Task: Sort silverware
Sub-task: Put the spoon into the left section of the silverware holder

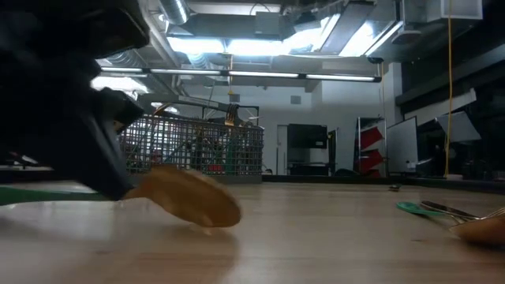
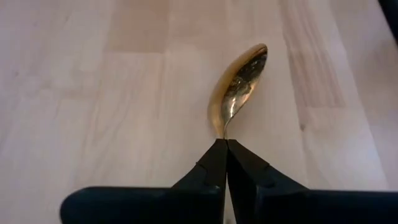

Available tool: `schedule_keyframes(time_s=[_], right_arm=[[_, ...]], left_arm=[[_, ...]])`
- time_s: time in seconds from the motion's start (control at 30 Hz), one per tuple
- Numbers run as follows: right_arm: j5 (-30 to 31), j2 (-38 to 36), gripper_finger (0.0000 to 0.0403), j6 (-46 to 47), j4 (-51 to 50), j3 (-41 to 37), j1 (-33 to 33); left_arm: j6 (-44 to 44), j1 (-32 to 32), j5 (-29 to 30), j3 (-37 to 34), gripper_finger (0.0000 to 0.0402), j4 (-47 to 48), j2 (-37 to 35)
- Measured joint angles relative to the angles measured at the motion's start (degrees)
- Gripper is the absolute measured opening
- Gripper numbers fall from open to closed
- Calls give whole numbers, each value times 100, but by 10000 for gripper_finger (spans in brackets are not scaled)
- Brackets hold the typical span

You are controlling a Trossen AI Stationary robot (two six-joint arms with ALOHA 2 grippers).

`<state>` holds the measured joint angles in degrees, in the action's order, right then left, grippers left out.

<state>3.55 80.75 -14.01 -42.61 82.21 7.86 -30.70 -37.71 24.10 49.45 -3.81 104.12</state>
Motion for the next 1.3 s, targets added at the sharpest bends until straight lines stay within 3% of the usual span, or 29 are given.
schedule_keyframes(time_s=[0.37, 1.3], right_arm=[[41, -382, 103, 54, -192, 0, 0], [33, -378, 103, 64, -297, 0, 0]], left_arm=[[-70, 314, -195, 0, 5, 21, -4], [712, 546, -244, 0, 96, 18, -4]])
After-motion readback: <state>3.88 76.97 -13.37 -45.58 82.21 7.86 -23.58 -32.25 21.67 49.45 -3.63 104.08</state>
